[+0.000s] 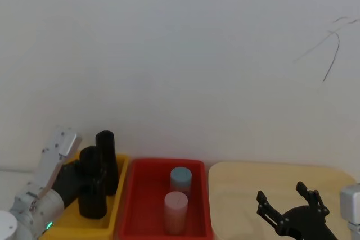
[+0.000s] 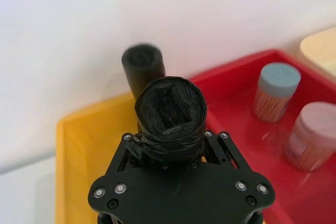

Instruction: Pick up the garbage bag with the one hand and transfer it to the other hand.

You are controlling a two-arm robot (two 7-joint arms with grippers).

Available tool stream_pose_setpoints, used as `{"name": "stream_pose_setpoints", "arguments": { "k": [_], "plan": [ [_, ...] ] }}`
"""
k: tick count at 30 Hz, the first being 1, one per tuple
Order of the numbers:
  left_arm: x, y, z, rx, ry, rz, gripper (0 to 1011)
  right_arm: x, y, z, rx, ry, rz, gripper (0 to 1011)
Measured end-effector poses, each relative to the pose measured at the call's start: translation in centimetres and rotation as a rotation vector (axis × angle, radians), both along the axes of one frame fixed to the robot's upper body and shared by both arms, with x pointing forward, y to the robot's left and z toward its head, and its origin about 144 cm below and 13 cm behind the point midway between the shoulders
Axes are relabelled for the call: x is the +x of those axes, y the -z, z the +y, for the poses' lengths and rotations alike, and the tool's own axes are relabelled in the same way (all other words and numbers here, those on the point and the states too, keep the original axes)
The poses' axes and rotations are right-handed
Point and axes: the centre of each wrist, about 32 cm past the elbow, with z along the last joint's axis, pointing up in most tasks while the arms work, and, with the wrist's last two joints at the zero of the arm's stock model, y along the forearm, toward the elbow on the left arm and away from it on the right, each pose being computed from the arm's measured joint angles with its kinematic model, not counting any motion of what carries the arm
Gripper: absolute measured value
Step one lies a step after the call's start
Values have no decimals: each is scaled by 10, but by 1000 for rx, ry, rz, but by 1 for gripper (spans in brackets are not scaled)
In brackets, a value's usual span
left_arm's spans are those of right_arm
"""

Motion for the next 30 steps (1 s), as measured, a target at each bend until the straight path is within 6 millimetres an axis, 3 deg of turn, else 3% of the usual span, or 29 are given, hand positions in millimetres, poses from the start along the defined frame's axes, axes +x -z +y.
{"name": "stream_pose_setpoints", "arguments": {
  "k": [19, 30],
  "plan": [
    [19, -52, -1, -53, 126, -133, 393, 0, 0, 0, 0, 0, 0, 1000],
    [32, -76, -11, -91, 237, -170, 393, 0, 0, 0, 0, 0, 0, 1000]
  ]
}}
